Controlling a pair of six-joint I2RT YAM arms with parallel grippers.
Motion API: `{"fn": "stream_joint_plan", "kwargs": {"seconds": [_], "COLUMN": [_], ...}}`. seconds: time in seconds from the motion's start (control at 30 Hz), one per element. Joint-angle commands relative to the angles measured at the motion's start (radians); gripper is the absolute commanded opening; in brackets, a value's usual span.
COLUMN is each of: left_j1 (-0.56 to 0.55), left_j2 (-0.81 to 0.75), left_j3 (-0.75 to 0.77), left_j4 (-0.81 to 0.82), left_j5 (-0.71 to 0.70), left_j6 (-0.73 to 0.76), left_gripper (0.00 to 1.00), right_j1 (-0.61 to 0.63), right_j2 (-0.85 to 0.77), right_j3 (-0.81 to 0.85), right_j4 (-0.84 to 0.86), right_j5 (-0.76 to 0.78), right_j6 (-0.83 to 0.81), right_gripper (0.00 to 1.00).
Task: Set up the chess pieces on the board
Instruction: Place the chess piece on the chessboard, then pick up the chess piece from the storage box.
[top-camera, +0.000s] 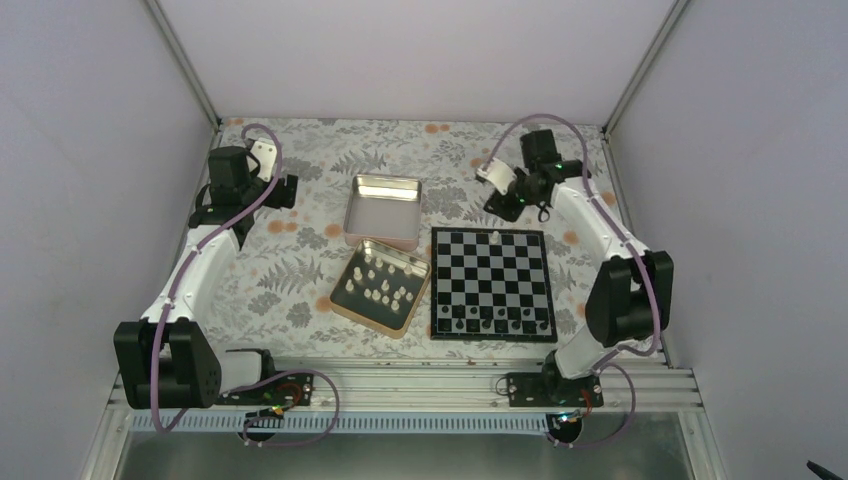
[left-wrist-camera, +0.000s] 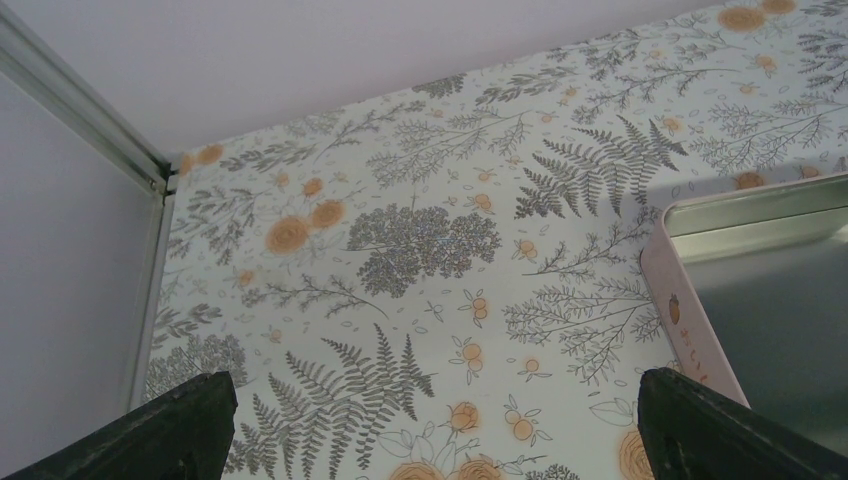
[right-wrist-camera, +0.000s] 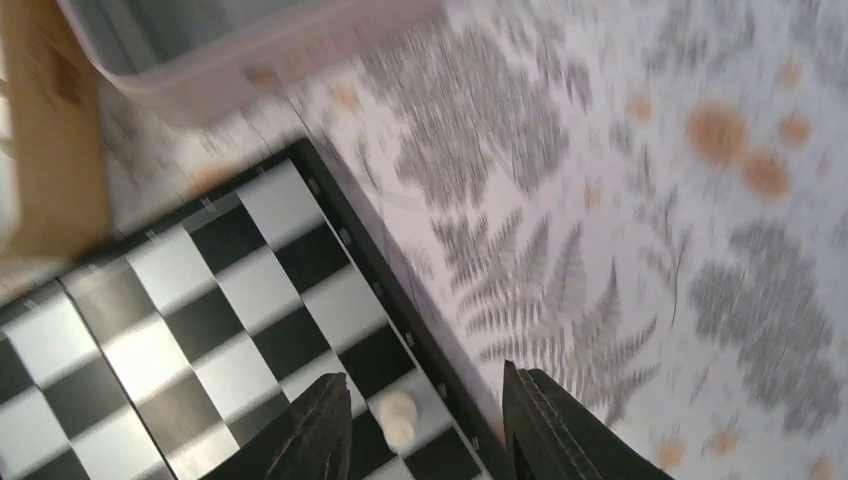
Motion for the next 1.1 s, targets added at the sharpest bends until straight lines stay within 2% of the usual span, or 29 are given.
{"fn": "stream_joint_plan", "kwargs": {"seconds": [0.0,0.23,0.33,0.7,1.07], "left_j1": [0.004,0.004,0.004,0.006,0.006], "left_j2": [0.01,0.005,0.002,0.006,0.001], "left_j3": [-0.002,-0.003,-0.004,-0.007,-0.01], "left_j4": [0.011,0.009,0.012,0.016,0.019], "left_j5": [0.012,0.005,0.003,-0.006,-0.005], "left_j6": [0.004,0.004,0.004,0.006,0.01], "left_gripper": [1.0,1.0,1.0,1.0,1.0], "right_j1": [0.186,0.51,0.576,0.702,0.729], "right_j2": [-0.013,0.085,0.137,0.31,0.376], "right_j3": [0.068,0.043,0.067,0.168,0.214], "right_j4": [-0.076,0.02,0.042,0.027,0.011], "right_j5": [0.011,0.04,0.026,0.034,0.035], "right_j6": [0.048,0.088,0.084,0.074,0.074], "right_gripper": [0.41,0.38,0.36,0.34,0.32]}}
